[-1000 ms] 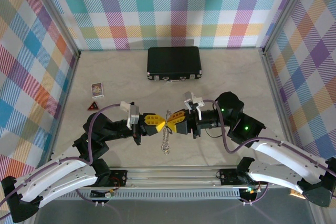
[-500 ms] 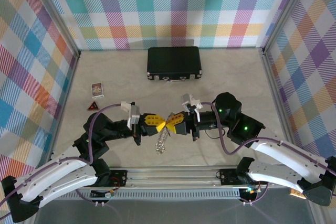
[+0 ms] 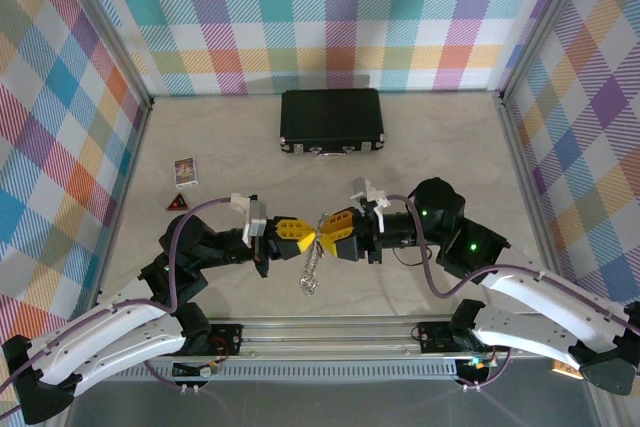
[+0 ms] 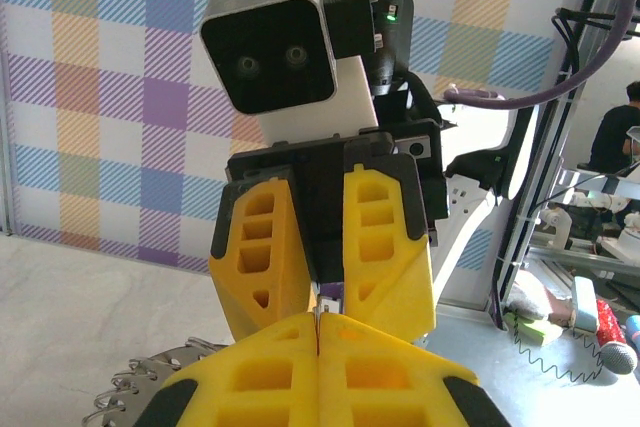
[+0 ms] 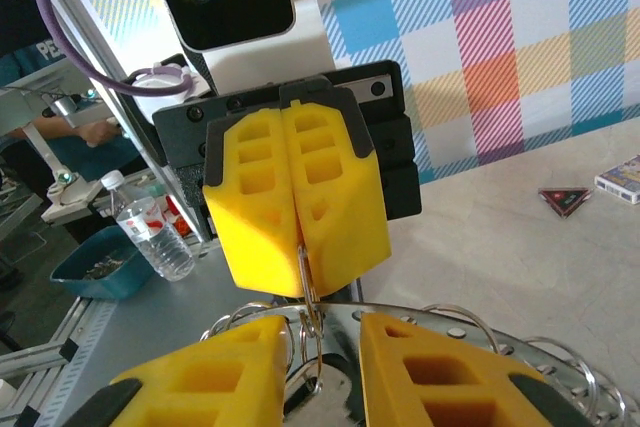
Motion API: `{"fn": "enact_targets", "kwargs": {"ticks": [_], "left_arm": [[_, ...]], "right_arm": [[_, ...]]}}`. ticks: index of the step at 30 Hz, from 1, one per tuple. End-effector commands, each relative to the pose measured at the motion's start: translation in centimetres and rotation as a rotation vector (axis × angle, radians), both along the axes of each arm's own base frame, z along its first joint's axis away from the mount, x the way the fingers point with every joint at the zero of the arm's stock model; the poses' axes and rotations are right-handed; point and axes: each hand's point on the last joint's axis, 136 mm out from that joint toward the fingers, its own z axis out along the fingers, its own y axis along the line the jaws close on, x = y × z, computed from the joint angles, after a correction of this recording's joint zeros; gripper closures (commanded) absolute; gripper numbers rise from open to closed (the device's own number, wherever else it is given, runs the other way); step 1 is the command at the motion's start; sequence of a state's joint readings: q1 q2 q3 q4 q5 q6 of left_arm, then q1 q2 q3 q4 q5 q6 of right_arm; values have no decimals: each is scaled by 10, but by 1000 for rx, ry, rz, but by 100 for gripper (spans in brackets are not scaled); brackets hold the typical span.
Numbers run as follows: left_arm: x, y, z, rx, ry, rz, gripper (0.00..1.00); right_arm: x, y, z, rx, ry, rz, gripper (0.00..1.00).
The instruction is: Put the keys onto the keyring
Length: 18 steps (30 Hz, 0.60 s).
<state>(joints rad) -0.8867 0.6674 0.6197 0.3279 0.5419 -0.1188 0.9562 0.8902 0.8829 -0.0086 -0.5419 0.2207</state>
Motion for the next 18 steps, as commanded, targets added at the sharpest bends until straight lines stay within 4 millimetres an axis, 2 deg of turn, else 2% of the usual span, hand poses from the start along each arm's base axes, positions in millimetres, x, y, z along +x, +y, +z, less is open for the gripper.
{"fn": "enact_targets", "kwargs": {"ticks": [1,6,12,18], "left_arm": [[-6,6,22,-65,-46,-14,100],[-6,7,22,-71,-42,-13,100],[-5,5,20,-71,-38,-13,100],[-3,5,15,-69,-26,-9,100]], "right_arm": [[-3,-1,14,40,-21,3,73],[-5,3,11,31,-4,38,75],[-10,3,12,36,-1,66,84],[-13,5,12,49,3,90,81]]}}
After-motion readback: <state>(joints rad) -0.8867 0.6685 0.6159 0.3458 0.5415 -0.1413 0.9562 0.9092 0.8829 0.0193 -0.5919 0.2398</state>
